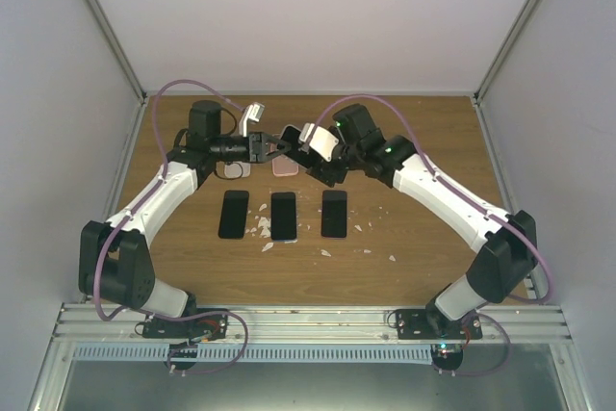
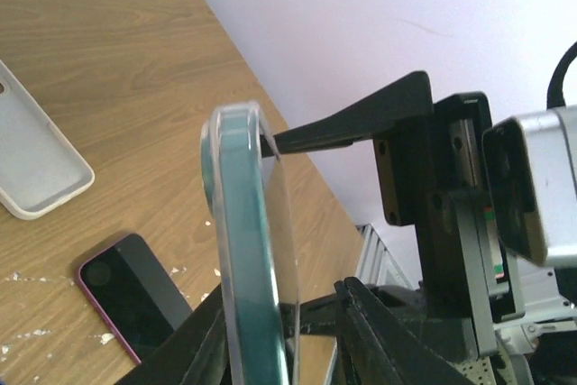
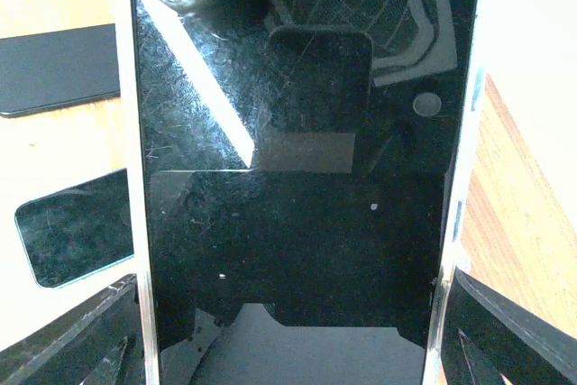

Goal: Take the phone out of the phone case
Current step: Pick up the phone at the center of the board.

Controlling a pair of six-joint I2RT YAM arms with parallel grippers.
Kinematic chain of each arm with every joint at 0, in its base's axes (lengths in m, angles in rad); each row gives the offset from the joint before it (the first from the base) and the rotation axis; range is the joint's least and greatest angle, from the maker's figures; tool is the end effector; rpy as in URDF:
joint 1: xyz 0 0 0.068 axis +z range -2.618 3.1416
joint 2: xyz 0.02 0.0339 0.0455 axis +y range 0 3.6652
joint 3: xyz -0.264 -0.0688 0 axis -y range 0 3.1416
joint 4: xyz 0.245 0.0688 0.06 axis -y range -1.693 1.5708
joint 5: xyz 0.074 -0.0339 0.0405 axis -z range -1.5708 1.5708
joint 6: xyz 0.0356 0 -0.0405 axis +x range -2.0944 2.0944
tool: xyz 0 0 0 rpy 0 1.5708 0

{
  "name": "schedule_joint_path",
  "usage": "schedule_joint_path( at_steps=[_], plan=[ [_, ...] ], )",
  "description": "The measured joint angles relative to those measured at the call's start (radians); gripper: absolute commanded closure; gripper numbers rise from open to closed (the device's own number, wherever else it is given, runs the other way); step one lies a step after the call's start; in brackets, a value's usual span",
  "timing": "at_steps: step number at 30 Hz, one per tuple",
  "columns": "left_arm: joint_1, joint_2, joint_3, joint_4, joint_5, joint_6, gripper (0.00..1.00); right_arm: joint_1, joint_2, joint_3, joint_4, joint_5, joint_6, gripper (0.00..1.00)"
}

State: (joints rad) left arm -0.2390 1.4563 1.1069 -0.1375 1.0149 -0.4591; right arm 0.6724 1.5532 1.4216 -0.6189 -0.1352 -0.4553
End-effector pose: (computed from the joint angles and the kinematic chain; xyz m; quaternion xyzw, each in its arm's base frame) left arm 0.3063 -0.1057 0.3049 0.1669 0.7717 -0.5454 0.2812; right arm 0.2677 0.2193 0.3303 -0.5118 0.7589 0.1047 0.3888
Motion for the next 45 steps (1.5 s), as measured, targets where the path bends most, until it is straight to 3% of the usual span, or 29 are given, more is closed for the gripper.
schedule_joint_path(
  at_steps=[4, 8, 12, 16, 20, 34, 45],
  plan=[
    [0.002, 0.0, -0.001, 0.009, -0.001, -0.012, 0.87, 0.01, 0.014, 0.012, -0.002, 0.002, 0.0, 0.46],
    [0.005, 0.004, -0.001, 0.009, -0.011, -0.024, 0.99, 0.011, 0.018, 0.016, -0.001, 0.013, -0.002, 0.38],
    [0.005, 0.006, 0.002, -0.007, -0.013, -0.017, 1.0, 0.014, 0.018, 0.015, -0.003, 0.023, -0.004, 0.29],
    [0.009, 0.009, 0.024, -0.056, -0.013, 0.026, 1.0, 0.011, 0.012, -0.001, 0.011, 0.014, -0.003, 0.1],
    [0.009, 0.01, 0.058, -0.13, -0.002, 0.147, 1.0, -0.006, -0.023, -0.034, 0.0, -0.043, -0.011, 0.01],
    [-0.01, 0.003, 0.125, -0.431, 0.091, 0.73, 1.0, -0.122, -0.164, -0.128, -0.143, -0.312, -0.054, 0.02],
    [-0.195, 0.006, 0.233, -0.695, 0.026, 1.077, 1.0, -0.128, -0.164, -0.132, -0.266, -0.43, -0.114, 0.3]
  ],
)
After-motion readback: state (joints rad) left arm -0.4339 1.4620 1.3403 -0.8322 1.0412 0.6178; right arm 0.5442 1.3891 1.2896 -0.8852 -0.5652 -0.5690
